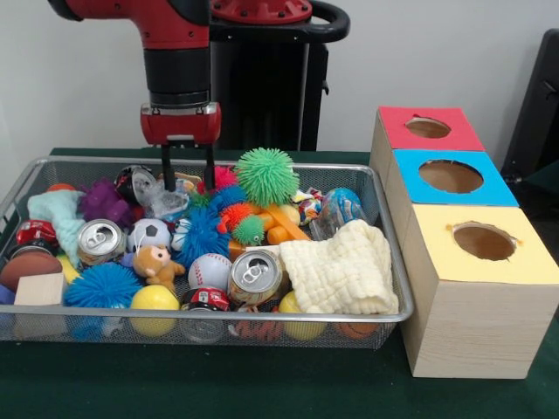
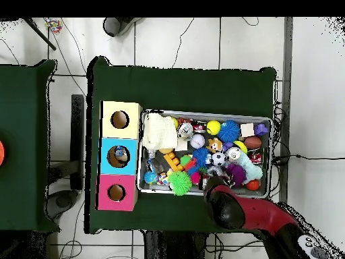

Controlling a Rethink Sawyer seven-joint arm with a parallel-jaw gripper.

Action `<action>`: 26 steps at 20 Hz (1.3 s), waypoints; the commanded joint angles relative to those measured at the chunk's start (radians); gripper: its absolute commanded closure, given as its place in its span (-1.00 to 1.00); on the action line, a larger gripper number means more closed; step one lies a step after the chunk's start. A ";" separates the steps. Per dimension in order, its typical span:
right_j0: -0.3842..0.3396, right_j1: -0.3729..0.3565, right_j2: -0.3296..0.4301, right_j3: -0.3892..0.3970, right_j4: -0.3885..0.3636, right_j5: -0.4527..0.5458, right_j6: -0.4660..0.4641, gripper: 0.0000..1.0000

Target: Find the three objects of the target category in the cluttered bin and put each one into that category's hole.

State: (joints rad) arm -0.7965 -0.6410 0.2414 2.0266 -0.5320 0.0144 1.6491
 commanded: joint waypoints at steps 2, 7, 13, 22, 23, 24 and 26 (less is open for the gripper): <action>-0.044 0.054 0.007 -0.009 -0.071 -0.021 0.071 -1.00; -0.074 0.058 0.016 -0.023 -0.094 -0.009 0.045 -1.00; -0.134 0.049 0.068 -0.044 -0.109 0.053 0.005 -1.00; -0.111 0.057 0.030 -0.053 -0.136 0.018 0.037 1.00; -0.106 0.057 0.025 -0.052 -0.139 0.014 0.039 1.00; -0.102 0.056 0.019 -0.051 -0.142 0.010 0.042 1.00; -0.094 0.056 0.006 -0.049 -0.126 -0.008 0.072 1.00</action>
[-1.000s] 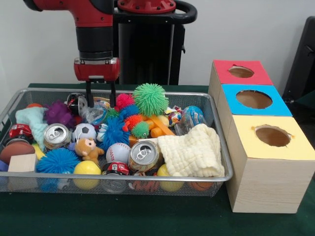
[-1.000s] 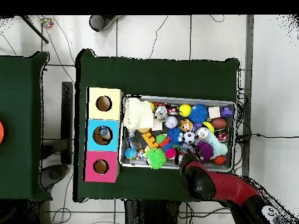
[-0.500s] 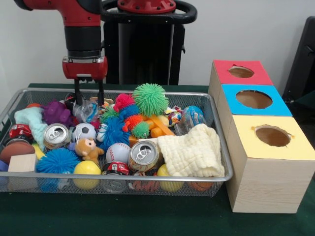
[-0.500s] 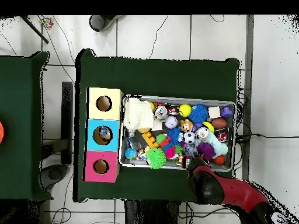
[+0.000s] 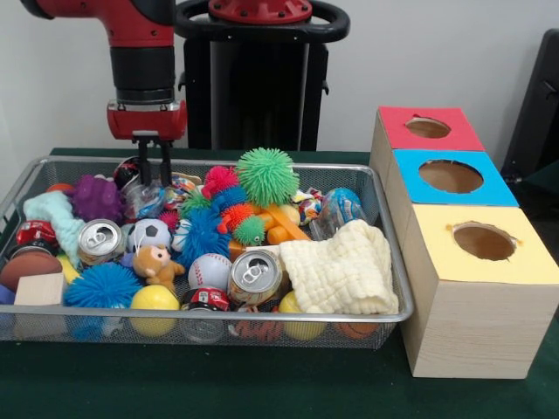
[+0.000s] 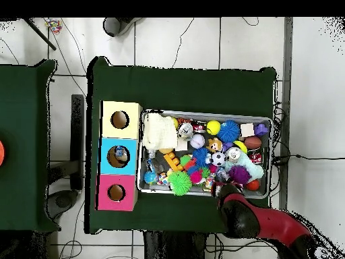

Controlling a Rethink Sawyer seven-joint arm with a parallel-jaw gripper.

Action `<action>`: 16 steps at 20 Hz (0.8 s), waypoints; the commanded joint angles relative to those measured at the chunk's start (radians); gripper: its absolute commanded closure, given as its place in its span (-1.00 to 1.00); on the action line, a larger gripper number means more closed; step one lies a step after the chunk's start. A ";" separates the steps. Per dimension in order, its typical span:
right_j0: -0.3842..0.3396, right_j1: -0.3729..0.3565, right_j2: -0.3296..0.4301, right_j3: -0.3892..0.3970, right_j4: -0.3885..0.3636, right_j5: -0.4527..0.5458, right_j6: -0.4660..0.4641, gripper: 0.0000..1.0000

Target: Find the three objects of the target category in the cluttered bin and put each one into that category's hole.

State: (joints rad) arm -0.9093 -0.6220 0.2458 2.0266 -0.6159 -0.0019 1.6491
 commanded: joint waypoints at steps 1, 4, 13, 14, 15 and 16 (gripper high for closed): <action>0.023 0.036 -0.005 -0.049 -0.044 0.001 0.076 1.00; 0.019 0.035 0.000 -0.048 -0.040 0.009 0.074 1.00; -0.015 0.010 0.045 -0.047 -0.025 0.062 0.048 1.00; -0.019 0.004 0.051 -0.044 -0.023 0.068 0.045 1.00; -0.029 -0.007 0.064 -0.040 -0.018 0.081 0.038 1.00; -0.039 -0.018 0.077 -0.033 -0.015 0.088 0.034 1.00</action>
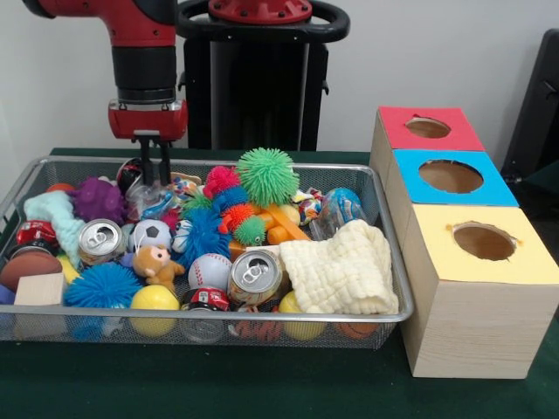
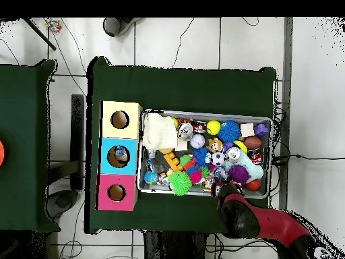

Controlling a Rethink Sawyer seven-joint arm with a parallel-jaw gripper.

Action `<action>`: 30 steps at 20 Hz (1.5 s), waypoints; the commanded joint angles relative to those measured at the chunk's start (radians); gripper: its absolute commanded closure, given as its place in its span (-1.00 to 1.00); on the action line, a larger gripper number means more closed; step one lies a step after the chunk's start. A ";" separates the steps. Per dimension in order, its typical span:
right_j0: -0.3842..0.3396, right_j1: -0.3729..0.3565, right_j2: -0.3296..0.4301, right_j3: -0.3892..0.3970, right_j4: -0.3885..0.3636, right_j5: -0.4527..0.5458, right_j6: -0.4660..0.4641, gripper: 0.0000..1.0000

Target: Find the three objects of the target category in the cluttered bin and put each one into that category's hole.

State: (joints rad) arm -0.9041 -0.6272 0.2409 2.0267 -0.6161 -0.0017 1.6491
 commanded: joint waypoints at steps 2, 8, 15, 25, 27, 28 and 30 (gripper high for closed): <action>-0.065 -0.048 0.103 -0.010 -0.007 0.111 0.023 1.00; -0.150 -0.183 0.217 0.074 0.051 0.199 -0.009 1.00; -0.224 -0.335 0.343 0.180 0.133 0.267 -0.017 1.00; -0.120 -0.385 0.303 0.265 0.126 0.223 0.071 1.00; -0.058 -0.323 0.239 0.180 0.104 0.231 0.087 1.00; -0.021 -0.283 0.194 0.132 0.088 0.222 0.103 1.00; 0.043 -0.229 0.127 0.061 0.082 0.189 0.133 1.00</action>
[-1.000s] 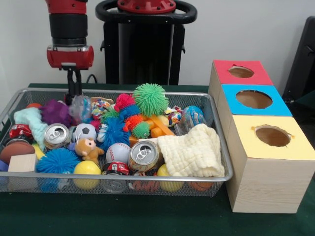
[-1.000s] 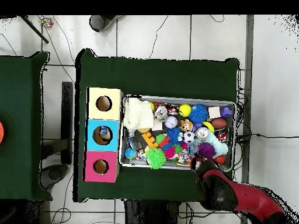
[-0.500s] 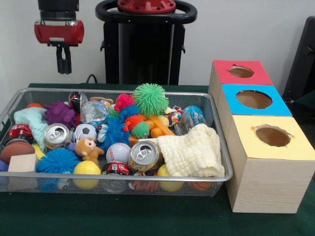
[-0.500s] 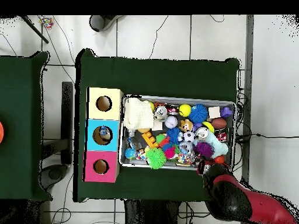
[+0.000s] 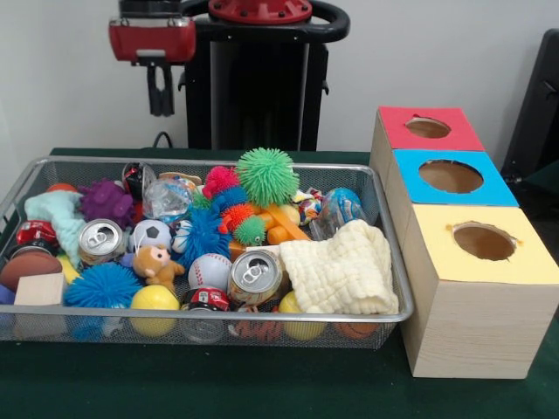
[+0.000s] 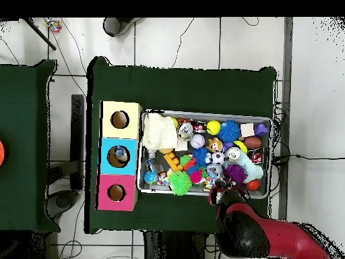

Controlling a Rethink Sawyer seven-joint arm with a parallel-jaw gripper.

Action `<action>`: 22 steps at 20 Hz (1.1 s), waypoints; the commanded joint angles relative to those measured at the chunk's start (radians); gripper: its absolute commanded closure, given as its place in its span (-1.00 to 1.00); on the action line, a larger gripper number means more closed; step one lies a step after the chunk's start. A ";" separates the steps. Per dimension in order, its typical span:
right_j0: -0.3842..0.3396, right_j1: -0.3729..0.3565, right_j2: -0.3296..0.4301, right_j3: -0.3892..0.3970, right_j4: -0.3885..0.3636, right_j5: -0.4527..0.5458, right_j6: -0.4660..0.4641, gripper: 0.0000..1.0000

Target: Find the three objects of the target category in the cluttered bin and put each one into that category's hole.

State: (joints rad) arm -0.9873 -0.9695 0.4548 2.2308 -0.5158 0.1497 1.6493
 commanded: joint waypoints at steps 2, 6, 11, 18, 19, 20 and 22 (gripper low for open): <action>0.164 0.139 -0.110 -0.175 -0.007 0.033 0.141 1.00; 0.156 0.139 -0.089 -0.153 0.001 0.069 0.085 -1.00; 0.173 0.154 -0.103 -0.130 0.017 0.033 0.115 -1.00; 0.158 0.215 -0.115 -0.171 0.004 0.006 0.103 -1.00; 0.149 0.219 -0.108 -0.170 0.004 0.004 0.099 -1.00; 0.141 0.224 -0.103 -0.169 0.004 0.003 0.094 -1.00; 0.120 0.231 -0.085 -0.165 0.003 0.005 0.081 -1.00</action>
State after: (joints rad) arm -0.8284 -0.8000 0.3682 2.1752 -0.5156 0.1495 1.6491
